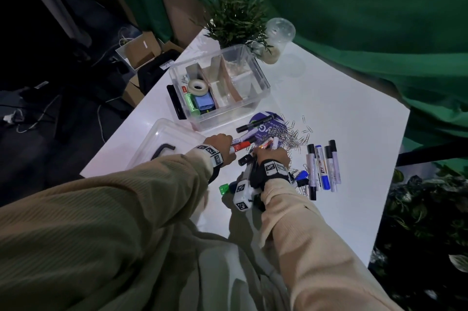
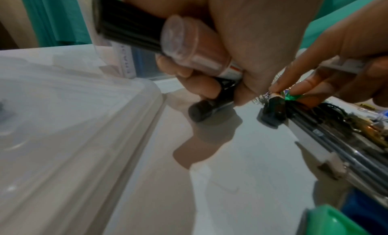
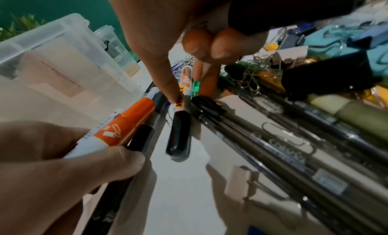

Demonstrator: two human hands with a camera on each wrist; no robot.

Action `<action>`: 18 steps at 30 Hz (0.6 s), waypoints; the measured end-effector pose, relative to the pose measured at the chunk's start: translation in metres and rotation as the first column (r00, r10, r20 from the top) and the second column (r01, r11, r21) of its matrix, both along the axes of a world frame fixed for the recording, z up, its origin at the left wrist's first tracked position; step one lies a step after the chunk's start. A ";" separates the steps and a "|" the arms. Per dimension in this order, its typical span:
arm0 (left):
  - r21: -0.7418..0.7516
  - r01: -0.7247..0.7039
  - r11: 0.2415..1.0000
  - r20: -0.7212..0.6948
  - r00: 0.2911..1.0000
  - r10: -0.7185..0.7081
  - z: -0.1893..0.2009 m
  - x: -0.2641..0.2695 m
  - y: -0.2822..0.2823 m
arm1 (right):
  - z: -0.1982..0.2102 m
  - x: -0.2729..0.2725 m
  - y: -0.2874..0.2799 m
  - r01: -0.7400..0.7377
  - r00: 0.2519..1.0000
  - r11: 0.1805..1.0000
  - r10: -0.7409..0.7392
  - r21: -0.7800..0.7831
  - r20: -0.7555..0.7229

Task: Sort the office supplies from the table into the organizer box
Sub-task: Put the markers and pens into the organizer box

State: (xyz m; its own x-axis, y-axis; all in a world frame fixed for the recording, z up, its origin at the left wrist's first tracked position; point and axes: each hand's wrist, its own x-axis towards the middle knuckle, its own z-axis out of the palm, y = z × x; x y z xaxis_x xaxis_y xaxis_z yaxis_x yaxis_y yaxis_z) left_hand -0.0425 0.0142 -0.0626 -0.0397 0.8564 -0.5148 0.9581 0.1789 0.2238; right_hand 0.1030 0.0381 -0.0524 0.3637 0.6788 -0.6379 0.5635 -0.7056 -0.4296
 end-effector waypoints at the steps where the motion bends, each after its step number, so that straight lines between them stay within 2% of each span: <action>1: 0.006 -0.005 1.000 0.008 1.000 0.005 0.003 -0.003 -0.003 | 0.002 -0.001 0.000 0.001 1.000 1.000 -0.001 0.006 0.002; 6: 0.016 -0.041 0.999 0.078 0.996 0.040 0.025 -0.020 -0.016 | 0.005 0.000 -0.001 -0.053 0.998 0.997 0.050 0.051 0.049; 9: 0.012 -0.124 0.992 0.214 0.970 0.119 0.038 -0.034 -0.025 | 0.005 -0.003 0.001 -0.109 0.993 0.993 0.106 0.051 0.059; 11: 0.034 -0.212 0.977 0.339 0.922 0.189 0.055 -0.037 -0.029 | 0.006 -0.005 0.002 -0.108 0.993 0.993 0.105 0.049 0.060; 13: 0.039 -0.376 0.926 0.503 0.808 0.307 0.077 -0.036 -0.028 | 0.006 -0.005 0.001 -0.110 0.992 0.993 0.107 0.040 0.068; 15: -0.082 -0.573 0.815 0.663 0.579 0.474 0.095 -0.033 -0.020 | 0.005 -0.005 0.000 -0.143 0.985 0.989 0.139 0.035 0.101; 18: -0.316 -0.695 0.645 0.710 0.278 0.647 0.116 -0.031 0.000 | 0.008 -0.009 -0.005 -0.200 0.972 0.978 0.191 0.057 0.139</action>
